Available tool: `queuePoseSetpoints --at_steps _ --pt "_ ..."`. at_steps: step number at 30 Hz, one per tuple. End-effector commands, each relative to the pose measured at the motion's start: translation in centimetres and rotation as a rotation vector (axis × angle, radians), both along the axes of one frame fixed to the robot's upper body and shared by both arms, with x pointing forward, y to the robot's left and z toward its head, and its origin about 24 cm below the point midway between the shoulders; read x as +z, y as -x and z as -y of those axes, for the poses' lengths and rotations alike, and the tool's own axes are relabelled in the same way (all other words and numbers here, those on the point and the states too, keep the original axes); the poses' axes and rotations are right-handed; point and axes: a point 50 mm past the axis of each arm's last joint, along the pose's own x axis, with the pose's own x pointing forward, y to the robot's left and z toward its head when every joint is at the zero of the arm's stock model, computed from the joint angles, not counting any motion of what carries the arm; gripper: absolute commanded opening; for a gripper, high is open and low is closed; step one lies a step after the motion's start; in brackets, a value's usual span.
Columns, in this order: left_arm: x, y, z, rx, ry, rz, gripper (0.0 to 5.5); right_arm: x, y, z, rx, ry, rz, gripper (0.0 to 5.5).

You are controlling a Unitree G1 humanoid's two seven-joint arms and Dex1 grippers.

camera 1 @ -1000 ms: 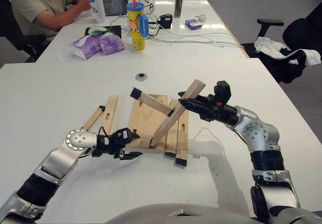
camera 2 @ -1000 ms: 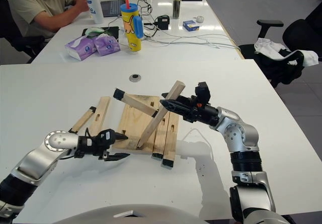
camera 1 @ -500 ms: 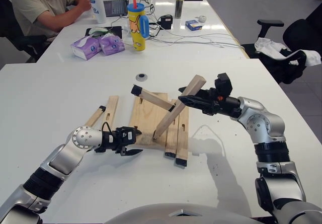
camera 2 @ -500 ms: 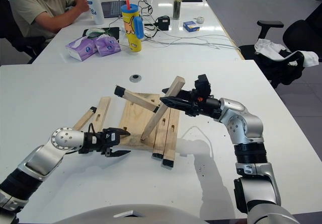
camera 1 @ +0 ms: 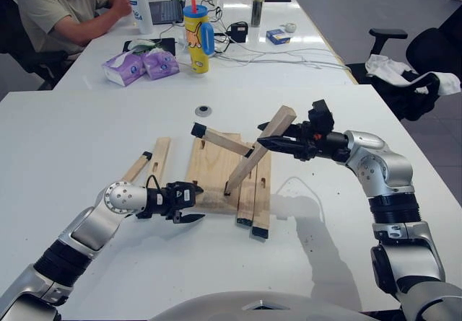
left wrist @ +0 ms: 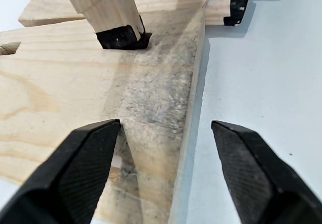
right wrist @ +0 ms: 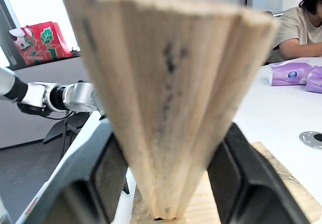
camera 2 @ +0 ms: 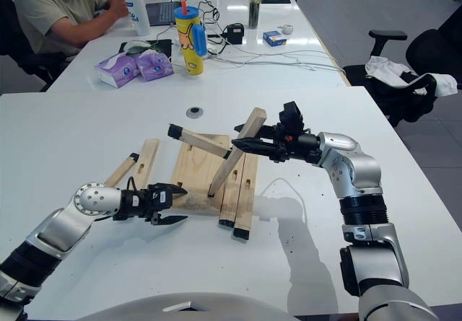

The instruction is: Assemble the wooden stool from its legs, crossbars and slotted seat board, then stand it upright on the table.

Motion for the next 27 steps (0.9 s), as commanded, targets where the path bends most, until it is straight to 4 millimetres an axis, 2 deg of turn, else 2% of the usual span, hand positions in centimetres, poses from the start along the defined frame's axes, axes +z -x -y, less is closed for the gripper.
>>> queuePoseSetpoints --at_steps 1,5,9,17,18,21,23,25,27 --pt "-5.4 3.3 -1.3 0.065 -0.157 -0.253 3.34 -1.2 1.3 -1.6 0.054 0.153 0.042 2.06" --pt "-6.1 3.8 -1.0 0.086 -0.166 -0.267 3.34 -2.0 2.0 -2.8 0.063 0.217 0.088 2.06" --pt "-6.5 4.1 -0.3 0.150 -0.146 -0.268 3.34 -2.1 1.4 -3.2 0.011 0.260 0.134 2.06" --pt "-7.7 4.7 1.3 0.261 -0.152 -0.287 3.34 -3.1 0.9 -4.8 0.070 0.318 0.158 2.06" --pt "-7.8 4.7 1.4 0.272 -0.158 -0.286 3.34 -3.0 0.7 -4.8 0.051 0.321 0.171 2.42" --pt "-8.3 4.6 1.3 0.304 -0.177 -0.280 3.34 -2.0 0.4 -4.5 0.022 0.296 0.187 2.77" --pt "-8.6 4.5 1.0 0.340 -0.186 -0.273 3.34 -1.0 0.2 -3.9 -0.021 0.310 0.218 3.26" --pt "-9.1 4.4 0.6 0.384 -0.215 -0.269 3.34 -0.6 0.1 -2.7 -0.076 0.392 0.239 3.29" --pt "-9.5 4.5 0.2 0.416 -0.236 -0.268 3.34 -1.3 0.3 -1.0 -0.133 0.529 0.249 3.29"
